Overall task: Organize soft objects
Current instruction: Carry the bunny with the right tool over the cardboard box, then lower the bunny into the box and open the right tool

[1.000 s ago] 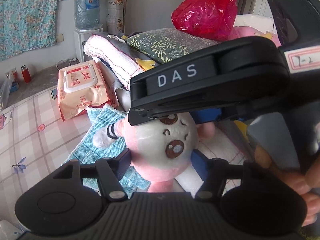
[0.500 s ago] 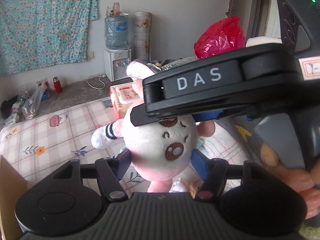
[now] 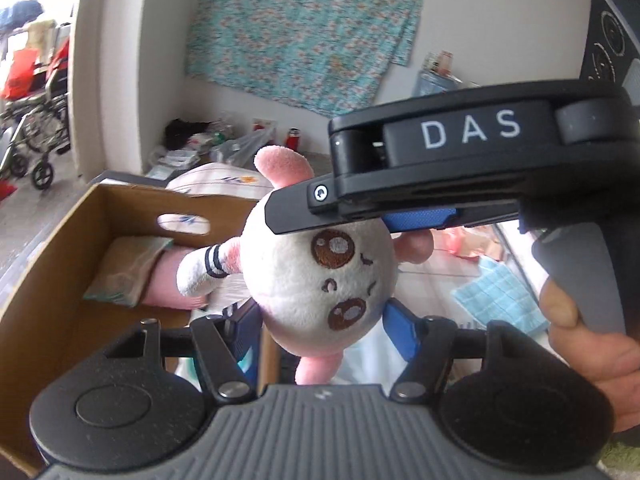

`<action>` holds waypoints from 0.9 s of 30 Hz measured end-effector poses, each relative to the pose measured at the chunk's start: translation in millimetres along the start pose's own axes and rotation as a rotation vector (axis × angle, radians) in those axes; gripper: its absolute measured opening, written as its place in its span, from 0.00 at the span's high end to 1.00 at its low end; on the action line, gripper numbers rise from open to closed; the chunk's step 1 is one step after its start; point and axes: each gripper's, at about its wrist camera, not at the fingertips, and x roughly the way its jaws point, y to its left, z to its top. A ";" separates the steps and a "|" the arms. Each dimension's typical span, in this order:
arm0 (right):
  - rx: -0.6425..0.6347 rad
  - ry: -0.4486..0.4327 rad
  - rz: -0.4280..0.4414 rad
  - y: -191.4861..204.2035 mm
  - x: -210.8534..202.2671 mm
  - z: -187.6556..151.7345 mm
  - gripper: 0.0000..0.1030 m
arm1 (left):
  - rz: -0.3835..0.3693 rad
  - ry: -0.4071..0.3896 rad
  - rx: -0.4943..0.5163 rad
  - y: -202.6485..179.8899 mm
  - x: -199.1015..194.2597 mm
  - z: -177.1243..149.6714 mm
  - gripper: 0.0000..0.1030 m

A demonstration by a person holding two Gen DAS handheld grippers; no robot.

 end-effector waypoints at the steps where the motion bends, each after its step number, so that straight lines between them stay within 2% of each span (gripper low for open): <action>1: -0.033 0.029 0.034 21.3 16.4 7.2 0.28 | 0.025 0.004 -0.034 15.5 0.4 0.2 0.34; 5: -0.125 0.157 0.132 83.1 84.5 25.5 0.28 | 0.113 0.051 -0.146 67.2 12.0 -0.7 0.34; 8: -0.174 0.256 0.164 114.7 136.8 30.9 0.28 | 0.161 0.109 -0.221 100.5 27.2 -2.9 0.34; 11: -0.201 0.356 0.174 129.9 189.1 34.1 0.28 | 0.159 0.173 -0.311 129.8 40.2 -7.7 0.34; 12: -0.206 0.382 0.173 132.8 200.8 34.8 0.28 | 0.150 0.201 -0.356 145.9 31.8 -21.9 0.35; 15: -0.200 0.478 0.175 127.8 240.2 31.3 0.28 | 0.122 0.264 -0.455 170.5 42.4 -29.3 0.35; 19: -0.169 0.563 0.187 119.3 277.5 30.8 0.28 | 0.085 0.331 -0.552 186.9 56.1 -35.2 0.35; 22: -0.150 0.595 0.177 101.2 296.8 25.8 0.28 | 0.064 0.361 -0.590 197.7 63.7 -40.5 0.36; 25: -0.145 0.606 0.170 91.8 312.3 21.2 0.28 | 0.079 0.356 -0.588 205.8 67.5 -37.8 0.35; 27: -0.150 0.600 0.167 88.3 319.0 22.5 0.28 | 0.047 0.369 -0.620 208.0 71.8 -37.8 0.35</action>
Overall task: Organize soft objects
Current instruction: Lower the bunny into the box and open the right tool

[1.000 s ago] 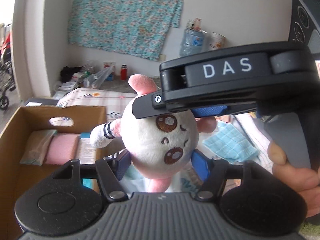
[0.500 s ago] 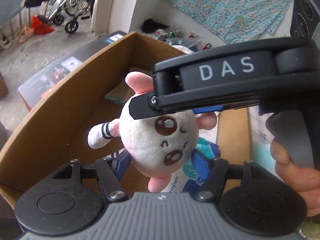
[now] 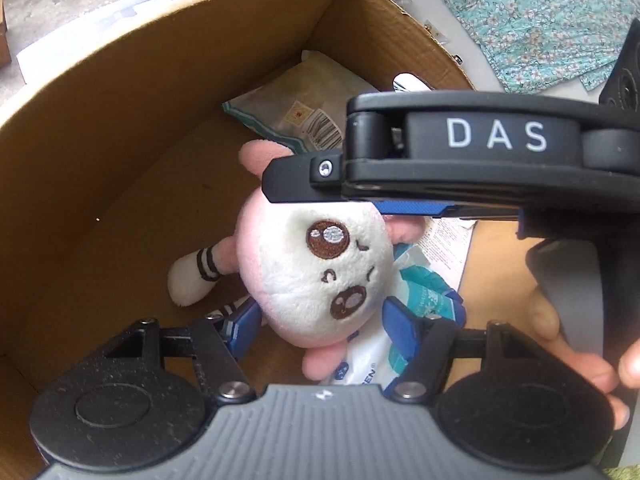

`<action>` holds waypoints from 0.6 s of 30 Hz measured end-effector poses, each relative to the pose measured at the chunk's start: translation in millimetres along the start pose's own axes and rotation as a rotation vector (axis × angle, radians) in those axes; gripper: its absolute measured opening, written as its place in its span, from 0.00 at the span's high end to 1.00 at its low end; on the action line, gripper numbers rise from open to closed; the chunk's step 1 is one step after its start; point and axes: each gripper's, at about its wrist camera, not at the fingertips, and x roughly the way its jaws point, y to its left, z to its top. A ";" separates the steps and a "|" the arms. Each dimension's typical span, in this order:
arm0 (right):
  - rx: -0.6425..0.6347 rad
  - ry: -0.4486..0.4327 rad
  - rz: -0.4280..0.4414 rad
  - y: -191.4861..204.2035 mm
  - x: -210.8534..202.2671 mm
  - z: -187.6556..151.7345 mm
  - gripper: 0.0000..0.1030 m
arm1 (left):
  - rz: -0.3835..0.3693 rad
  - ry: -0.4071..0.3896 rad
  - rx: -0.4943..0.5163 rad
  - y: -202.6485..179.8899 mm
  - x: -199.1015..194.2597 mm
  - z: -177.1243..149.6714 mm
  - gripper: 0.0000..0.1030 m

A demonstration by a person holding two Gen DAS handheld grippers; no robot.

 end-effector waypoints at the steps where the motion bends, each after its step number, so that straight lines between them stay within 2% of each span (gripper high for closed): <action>1: -0.004 -0.003 -0.009 -0.4 -0.2 1.6 0.28 | -0.004 0.005 -0.010 3.2 2.3 4.6 0.35; 7: -0.008 -0.029 -0.052 -5.8 -0.7 9.5 0.28 | -0.011 -0.006 -0.009 2.6 6.3 11.9 0.31; 10: -0.009 -0.054 -0.095 -5.9 -4.4 7.9 0.28 | -0.012 -0.032 0.005 4.4 -2.5 11.1 0.22; 18: 0.057 -0.199 -0.029 -11.6 -49.7 -6.8 0.27 | -0.007 -0.113 0.062 -2.6 -29.1 -3.7 0.20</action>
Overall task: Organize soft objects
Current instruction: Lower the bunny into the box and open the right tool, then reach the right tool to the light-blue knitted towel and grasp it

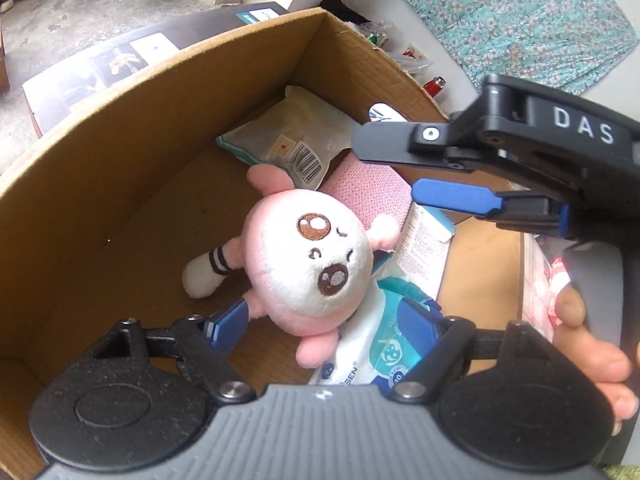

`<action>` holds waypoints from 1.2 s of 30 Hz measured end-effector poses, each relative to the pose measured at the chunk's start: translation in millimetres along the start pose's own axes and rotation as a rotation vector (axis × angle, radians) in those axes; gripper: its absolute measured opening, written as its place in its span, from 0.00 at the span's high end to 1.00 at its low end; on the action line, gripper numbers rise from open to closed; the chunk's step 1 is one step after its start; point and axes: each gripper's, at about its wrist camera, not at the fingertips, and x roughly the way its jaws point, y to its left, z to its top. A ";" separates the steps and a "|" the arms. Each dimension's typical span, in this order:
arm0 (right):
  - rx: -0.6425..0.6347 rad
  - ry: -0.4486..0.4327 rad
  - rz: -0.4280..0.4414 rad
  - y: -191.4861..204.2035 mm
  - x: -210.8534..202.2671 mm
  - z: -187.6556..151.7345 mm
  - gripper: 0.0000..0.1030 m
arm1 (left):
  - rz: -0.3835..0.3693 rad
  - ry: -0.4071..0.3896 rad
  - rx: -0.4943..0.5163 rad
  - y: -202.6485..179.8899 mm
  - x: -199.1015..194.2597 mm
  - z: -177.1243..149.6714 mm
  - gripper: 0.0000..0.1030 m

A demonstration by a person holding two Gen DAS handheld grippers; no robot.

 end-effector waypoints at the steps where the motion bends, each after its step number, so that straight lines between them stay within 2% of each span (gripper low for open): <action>1: 0.015 -0.025 0.006 -2.1 -8.8 -2.7 0.27 | -0.002 -0.019 0.009 -1.9 -5.8 -2.3 0.20; 8: 0.103 -0.215 0.075 -22.5 -85.4 -40.9 0.27 | -0.016 -0.139 0.110 -41.6 -31.4 -16.8 0.19; 14: 0.198 -0.359 0.060 -63.1 -157.1 -95.6 0.27 | -0.073 -0.153 0.249 -93.6 -25.8 -41.3 0.18; 18: 0.251 -0.433 -0.017 -95.8 -207.0 -132.8 0.27 | -0.112 -0.139 0.364 -134.4 -11.0 -64.7 0.18; 21: 0.275 -0.486 -0.131 -124.4 -246.8 -165.9 0.27 | -0.146 -0.118 0.440 -165.9 0.7 -81.5 0.18; 27: 0.402 -0.527 -0.306 -198.0 -305.4 -226.9 0.27 | -0.228 -0.071 0.605 -238.3 31.9 -121.9 0.18; 32: 0.521 -0.543 -0.373 -262.6 -333.9 -266.4 0.27 | -0.290 -0.018 0.717 -300.0 66.5 -154.2 0.20; 36: 0.615 -0.532 -0.387 -315.0 -338.0 -284.2 0.28 | -0.287 0.032 0.798 -345.2 107.6 -176.7 0.24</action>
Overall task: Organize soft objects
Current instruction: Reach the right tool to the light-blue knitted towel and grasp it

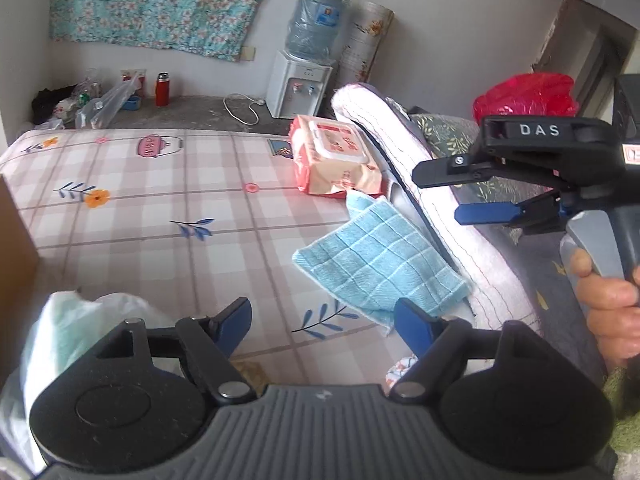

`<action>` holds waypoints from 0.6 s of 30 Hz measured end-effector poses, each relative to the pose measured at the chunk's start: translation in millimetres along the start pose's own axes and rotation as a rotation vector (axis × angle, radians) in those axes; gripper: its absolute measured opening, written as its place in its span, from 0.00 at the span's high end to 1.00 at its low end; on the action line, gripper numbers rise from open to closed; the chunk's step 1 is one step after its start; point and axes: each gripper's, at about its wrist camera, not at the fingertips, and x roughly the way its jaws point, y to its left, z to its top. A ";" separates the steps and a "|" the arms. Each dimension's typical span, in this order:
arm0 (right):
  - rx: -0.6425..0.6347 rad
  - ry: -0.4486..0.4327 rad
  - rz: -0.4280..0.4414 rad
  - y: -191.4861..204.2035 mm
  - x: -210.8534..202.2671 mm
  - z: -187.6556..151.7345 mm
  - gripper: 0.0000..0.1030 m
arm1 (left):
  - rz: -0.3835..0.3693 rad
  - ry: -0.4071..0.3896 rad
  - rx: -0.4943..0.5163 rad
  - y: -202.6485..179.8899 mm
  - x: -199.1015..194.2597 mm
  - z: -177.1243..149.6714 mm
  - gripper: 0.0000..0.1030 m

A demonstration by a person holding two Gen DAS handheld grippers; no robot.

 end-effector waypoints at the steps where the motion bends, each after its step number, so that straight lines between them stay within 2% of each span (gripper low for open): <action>1: 0.017 0.008 -0.008 -10.0 5.0 2.1 0.28 | -0.002 0.022 0.007 -5.8 13.9 2.7 0.25; 3: 0.047 0.029 -0.019 -25.7 23.6 9.6 0.28 | -0.008 0.057 0.011 -14.7 38.3 8.9 0.29; 10: 0.090 0.098 -0.081 -62.9 81.0 27.9 0.28 | -0.018 0.144 0.021 -31.3 96.9 21.0 0.30; 15: 0.071 0.136 -0.159 -75.2 115.2 30.7 0.28 | -0.033 0.195 -0.009 -29.7 117.4 21.7 0.30; 18: 0.072 0.169 -0.169 -81.5 132.9 28.6 0.28 | -0.040 0.217 -0.015 -27.9 123.8 20.0 0.30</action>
